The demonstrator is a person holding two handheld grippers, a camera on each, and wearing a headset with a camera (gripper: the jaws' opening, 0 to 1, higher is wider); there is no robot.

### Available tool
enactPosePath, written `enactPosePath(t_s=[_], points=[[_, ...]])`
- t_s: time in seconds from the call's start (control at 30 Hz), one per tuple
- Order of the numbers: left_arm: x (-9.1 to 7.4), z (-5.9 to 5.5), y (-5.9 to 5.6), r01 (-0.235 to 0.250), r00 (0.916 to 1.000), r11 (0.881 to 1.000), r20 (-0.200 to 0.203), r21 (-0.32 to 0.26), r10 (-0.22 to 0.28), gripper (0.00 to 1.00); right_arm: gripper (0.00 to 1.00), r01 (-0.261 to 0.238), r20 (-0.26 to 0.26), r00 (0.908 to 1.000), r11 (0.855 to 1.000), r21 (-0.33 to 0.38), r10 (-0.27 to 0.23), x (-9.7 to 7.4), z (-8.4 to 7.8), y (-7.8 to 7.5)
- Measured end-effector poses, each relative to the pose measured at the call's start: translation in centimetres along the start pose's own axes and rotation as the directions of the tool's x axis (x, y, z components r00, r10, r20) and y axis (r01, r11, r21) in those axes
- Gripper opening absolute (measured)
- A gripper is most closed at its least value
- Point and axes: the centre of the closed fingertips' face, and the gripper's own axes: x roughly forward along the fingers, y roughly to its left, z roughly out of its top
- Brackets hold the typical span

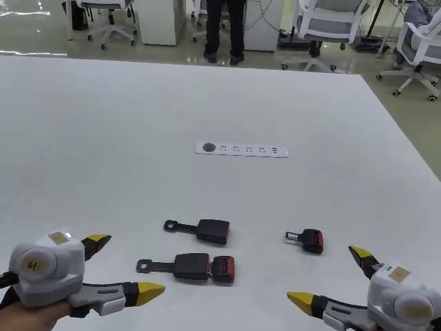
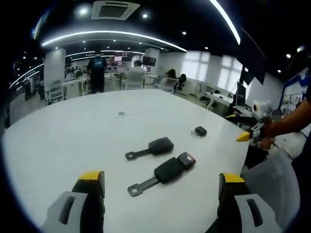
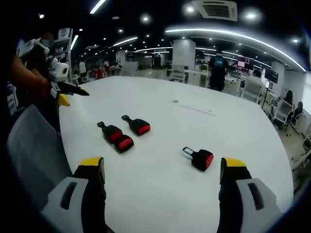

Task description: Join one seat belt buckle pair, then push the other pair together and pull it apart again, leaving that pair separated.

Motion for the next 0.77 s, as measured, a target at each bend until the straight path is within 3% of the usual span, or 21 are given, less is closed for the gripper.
enactPosePath(t_s=[0.07,0.2,0.27,0.3,0.4,0.47,0.6,0.63,0.73,0.77], points=[[-0.4,0.1,-0.6,0.002,1.0000,1.000,0.002,-0.005,-0.002,1.00,1.00,-0.005,-0.008,1.0000,1.000,-0.017,0.005,-0.2,-0.3,0.4],[-0.6,-0.7,0.1,-0.002,1.0000,1.000,0.000,0.005,0.002,1.00,1.00,-0.005,-0.016,0.9999,1.000,-0.015,0.005,-0.6,-0.7,0.5],[-1.1,0.0,-0.9,-0.004,1.0000,1.000,0.009,0.000,0.004,1.00,1.00,-0.002,-0.017,0.9999,1.000,-0.018,0.002,-0.8,-0.7,0.7],[-1.0,-0.3,-0.5,-0.004,0.9999,1.000,0.012,-0.002,0.004,1.00,1.00,-0.001,-0.017,0.9998,1.000,-0.016,0.000,-0.9,-0.7,0.9],[-1.2,-0.4,-0.7,-0.005,0.9998,1.000,0.020,-0.001,0.005,1.00,1.00,0.005,-0.017,0.9998,1.000,-0.019,-0.006,-1.1,-0.7,0.9],[-1.3,-0.9,-0.1,-0.011,0.9998,1.000,0.014,0.013,0.011,1.00,1.00,0.010,-0.017,0.9998,1.000,-0.024,-0.011,-1.2,-0.8,0.9],[-1.7,-1.4,-0.2,-0.014,0.9999,1.000,0.004,0.016,0.014,1.00,1.00,0.007,-0.027,0.9996,1.000,-0.030,-0.008,-1.4,-1.1,1.0],[-1.8,-1.2,-0.7,-0.016,0.9999,1.000,0.002,0.017,0.016,1.00,1.00,0.008,-0.028,0.9996,1.000,-0.029,-0.008,-1.5,-1.2,1.0],[-2.2,-1.4,-0.3,-0.022,0.9997,1.000,0.008,0.013,0.022,1.00,1.00,0.013,-0.026,0.9996,0.999,-0.031,-0.013,-1.6,-1.2,0.8],[-2.5,-1.0,-0.8,-0.024,0.9997,1.000,0.009,0.015,0.024,1.00,1.00,0.013,-0.026,0.9996,0.999,-0.030,-0.014,-1.7,-1.2,0.8]])
